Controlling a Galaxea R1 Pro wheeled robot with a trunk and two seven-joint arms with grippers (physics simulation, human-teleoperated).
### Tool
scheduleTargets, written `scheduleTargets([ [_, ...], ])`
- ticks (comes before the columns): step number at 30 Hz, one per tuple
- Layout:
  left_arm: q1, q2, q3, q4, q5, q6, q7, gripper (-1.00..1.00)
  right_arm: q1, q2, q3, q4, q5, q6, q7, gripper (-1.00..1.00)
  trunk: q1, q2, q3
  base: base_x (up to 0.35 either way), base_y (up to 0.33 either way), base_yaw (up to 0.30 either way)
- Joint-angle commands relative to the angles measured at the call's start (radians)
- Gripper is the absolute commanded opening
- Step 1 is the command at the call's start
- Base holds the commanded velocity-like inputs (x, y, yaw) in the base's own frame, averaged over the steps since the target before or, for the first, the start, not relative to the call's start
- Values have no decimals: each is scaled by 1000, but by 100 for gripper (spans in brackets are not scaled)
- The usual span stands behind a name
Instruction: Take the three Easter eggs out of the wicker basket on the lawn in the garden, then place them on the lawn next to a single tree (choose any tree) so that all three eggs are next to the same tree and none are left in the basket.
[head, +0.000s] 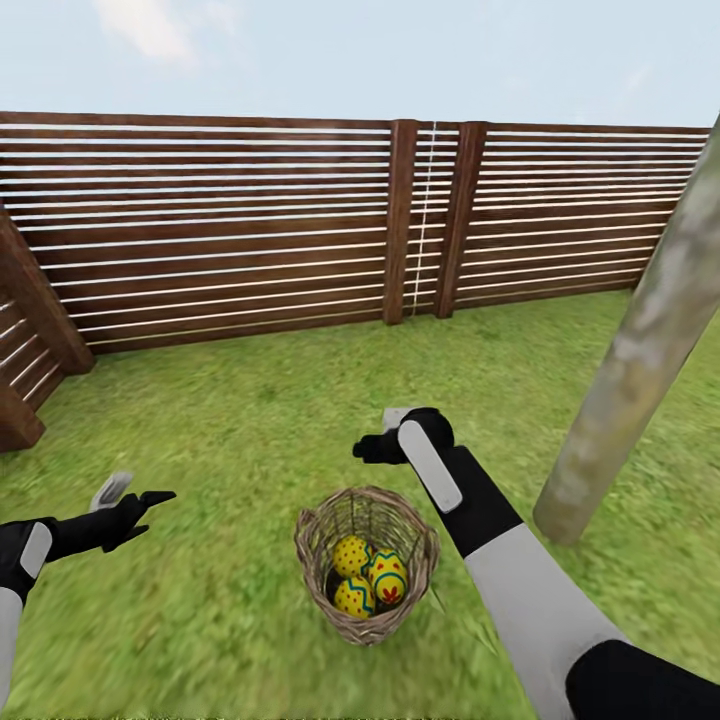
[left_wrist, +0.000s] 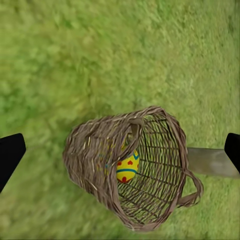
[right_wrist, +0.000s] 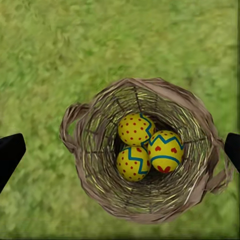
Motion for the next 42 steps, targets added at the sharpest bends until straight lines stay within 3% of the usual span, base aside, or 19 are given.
scheduleTargets([
  [1, -1, 0, 5, 0, -3, 7, -4, 100, -4, 0, 1, 8, -10, 2, -11, 100, 0, -1, -3, 0, 0, 73],
  [9, -1, -1, 1, 0, -4, 7, 1, 100, -16, 0, 1, 140, -11, 2, -11, 100, 0, -1, -15, 0, 0, 73],
  [27, -1, -7, -6, 0, -6, 6, 1, 100, -13, 0, 4, 288, -11, 2, -4, 100, 0, -1, -45, 0, 0, 73],
  [42, -1, -9, -6, 0, -6, 6, 1, 100, 1, 0, 13, 323, -11, 2, 1, 100, 0, -1, -58, 55, -42, 40],
])
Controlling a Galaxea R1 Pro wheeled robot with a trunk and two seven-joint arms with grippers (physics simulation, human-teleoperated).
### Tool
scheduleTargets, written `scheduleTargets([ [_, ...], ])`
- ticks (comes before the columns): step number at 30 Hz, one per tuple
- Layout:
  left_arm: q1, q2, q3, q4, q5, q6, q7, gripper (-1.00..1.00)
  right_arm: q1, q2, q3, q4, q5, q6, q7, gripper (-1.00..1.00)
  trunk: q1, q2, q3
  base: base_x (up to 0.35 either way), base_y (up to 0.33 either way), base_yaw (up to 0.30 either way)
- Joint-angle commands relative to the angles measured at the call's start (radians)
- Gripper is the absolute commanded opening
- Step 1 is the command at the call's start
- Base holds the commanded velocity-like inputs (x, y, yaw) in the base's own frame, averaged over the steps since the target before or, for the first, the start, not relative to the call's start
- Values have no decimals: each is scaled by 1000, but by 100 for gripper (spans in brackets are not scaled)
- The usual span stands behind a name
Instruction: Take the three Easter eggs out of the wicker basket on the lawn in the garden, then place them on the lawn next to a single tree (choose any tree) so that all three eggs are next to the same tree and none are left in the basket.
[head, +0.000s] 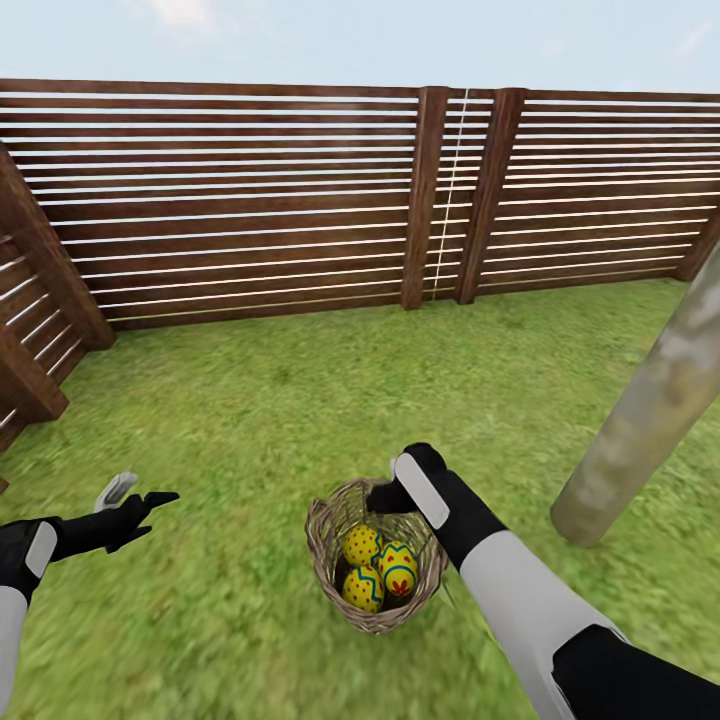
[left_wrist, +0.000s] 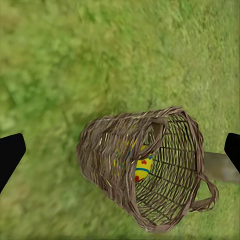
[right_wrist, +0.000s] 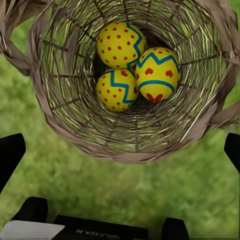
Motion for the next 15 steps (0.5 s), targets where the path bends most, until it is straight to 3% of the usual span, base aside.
scheduleTargets([
  [1, -1, 0, 6, 0, -3, 7, -4, 100, -1, 0, 4, 8, -9, 2, -10, 100, 0, 0, -1, 2, -1, 1],
  [15, -1, 1, 6, 0, -5, 7, -4, 100, -1, 0, 16, 54, -9, 2, -9, 100, 0, 0, -1, 3, 9, 0],
])
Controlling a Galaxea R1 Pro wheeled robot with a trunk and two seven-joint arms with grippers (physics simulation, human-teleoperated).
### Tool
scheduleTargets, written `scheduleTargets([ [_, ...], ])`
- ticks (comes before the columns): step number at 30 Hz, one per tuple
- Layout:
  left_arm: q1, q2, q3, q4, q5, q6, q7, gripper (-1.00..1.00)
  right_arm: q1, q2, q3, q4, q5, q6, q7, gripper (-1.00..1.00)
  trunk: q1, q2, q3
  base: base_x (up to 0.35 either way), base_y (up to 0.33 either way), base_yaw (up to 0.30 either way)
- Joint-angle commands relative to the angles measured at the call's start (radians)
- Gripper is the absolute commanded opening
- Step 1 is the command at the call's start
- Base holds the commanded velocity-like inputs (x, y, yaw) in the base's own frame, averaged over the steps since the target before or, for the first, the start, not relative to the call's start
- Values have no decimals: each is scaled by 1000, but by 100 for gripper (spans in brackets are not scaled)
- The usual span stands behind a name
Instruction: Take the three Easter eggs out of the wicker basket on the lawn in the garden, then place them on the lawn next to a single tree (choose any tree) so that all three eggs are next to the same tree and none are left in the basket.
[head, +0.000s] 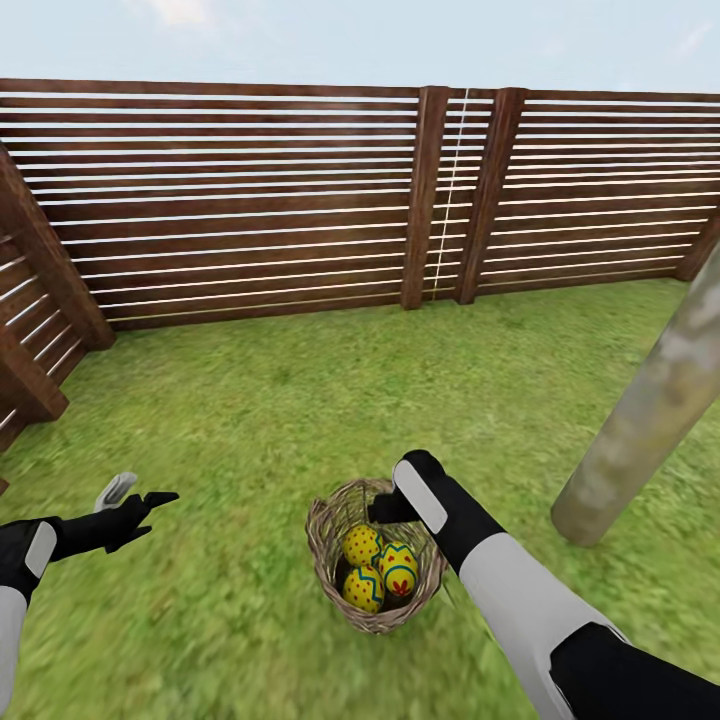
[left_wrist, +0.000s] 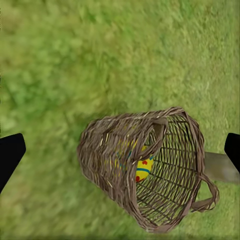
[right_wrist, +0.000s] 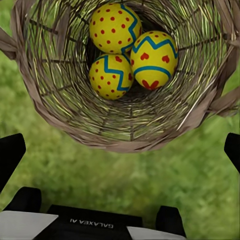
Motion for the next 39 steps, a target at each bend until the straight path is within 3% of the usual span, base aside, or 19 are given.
scheduleTargets([
  [1, -1, 0, 6, 0, -3, 7, -4, 100, -1, 0, 2, 2, -9, 2, -10, 100, 0, 0, -1, 90, 55, 0],
  [16, -1, -4, 6, 0, -1, 7, -4, 100, -1, 0, 2, 11, -9, 2, -1, 100, 0, 0, -1, 43, 63, 0],
  [26, -1, -5, -24, 0, 1, 7, -4, 100, -1, 0, 5, 43, -8, 2, 1, 100, 0, 0, -1, 0, 7, 0],
  [39, -1, -5, -27, 0, 1, 9, -7, 100, -2, 0, 5, 45, 0, -60, 1, 100, 50, -91, -42, 0, 0, 0],
])
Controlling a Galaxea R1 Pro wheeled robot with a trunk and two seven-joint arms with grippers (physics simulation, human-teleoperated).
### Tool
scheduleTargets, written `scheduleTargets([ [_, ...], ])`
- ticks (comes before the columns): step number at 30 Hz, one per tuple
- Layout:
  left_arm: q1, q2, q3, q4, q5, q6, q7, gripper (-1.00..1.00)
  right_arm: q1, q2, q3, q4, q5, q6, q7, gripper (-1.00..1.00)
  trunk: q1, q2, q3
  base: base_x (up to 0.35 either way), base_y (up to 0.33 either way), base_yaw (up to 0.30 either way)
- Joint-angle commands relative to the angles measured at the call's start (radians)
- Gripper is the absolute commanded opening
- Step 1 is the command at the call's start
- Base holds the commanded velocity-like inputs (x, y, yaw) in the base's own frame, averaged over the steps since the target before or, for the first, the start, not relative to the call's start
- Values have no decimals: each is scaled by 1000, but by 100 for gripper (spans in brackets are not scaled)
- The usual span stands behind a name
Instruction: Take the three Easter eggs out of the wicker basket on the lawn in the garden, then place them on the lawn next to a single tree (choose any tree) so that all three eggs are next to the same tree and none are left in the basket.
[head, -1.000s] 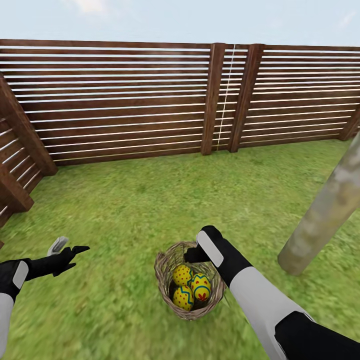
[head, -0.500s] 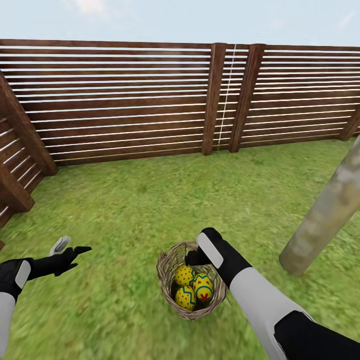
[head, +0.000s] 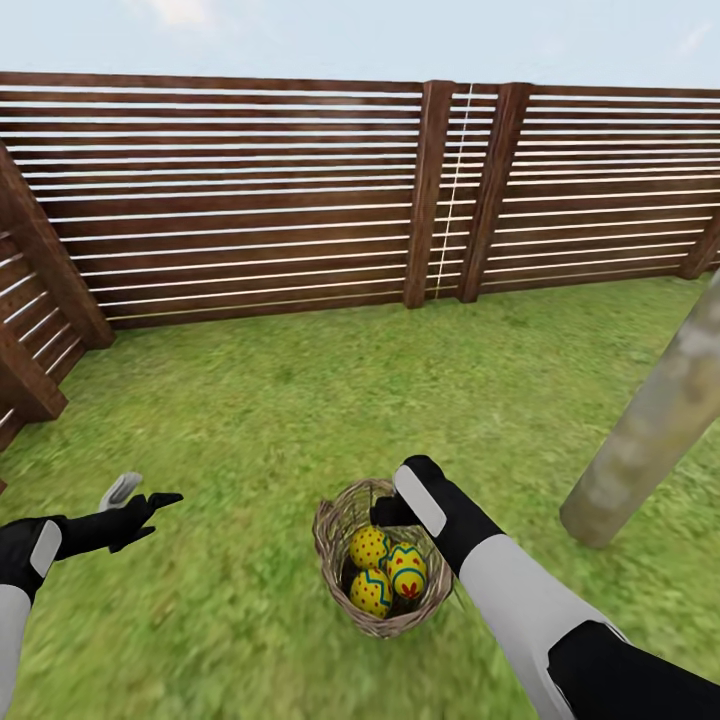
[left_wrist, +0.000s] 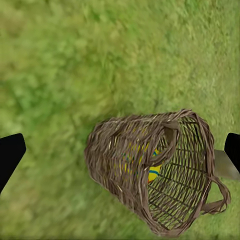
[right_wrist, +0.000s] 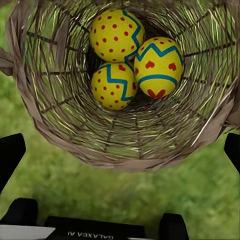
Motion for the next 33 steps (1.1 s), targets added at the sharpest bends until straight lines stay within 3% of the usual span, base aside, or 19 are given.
scheduleTargets([
  [1, -1, 0, 6, 0, -3, 8, -4, 100, -1, 0, 2, 0, -9, -2, -10, 100, 4, -8, -4, 0, 0, 0],
  [12, -1, 1, 4, 0, -2, 16, -16, 100, -4, 0, 13, 61, 1, -68, -8, 100, 46, -85, -39, 0, 0, 0],
  [21, -1, 14, 8, 0, 4, 31, -34, 100, -13, 0, 17, 69, 3, -77, -9, 100, 81, -148, -67, 0, 0, 0],
  [26, -1, 41, 8, 1, -2, 32, -162, 100, -16, 0, 17, 69, 3, -77, -9, 100, 100, -183, -82, 0, 0, 0],
  [33, 33, 109, 8, 2, -4, 33, -446, 100, -16, 0, 17, 69, 3, -108, -8, 100, 127, -232, -104, 0, 0, 0],
])
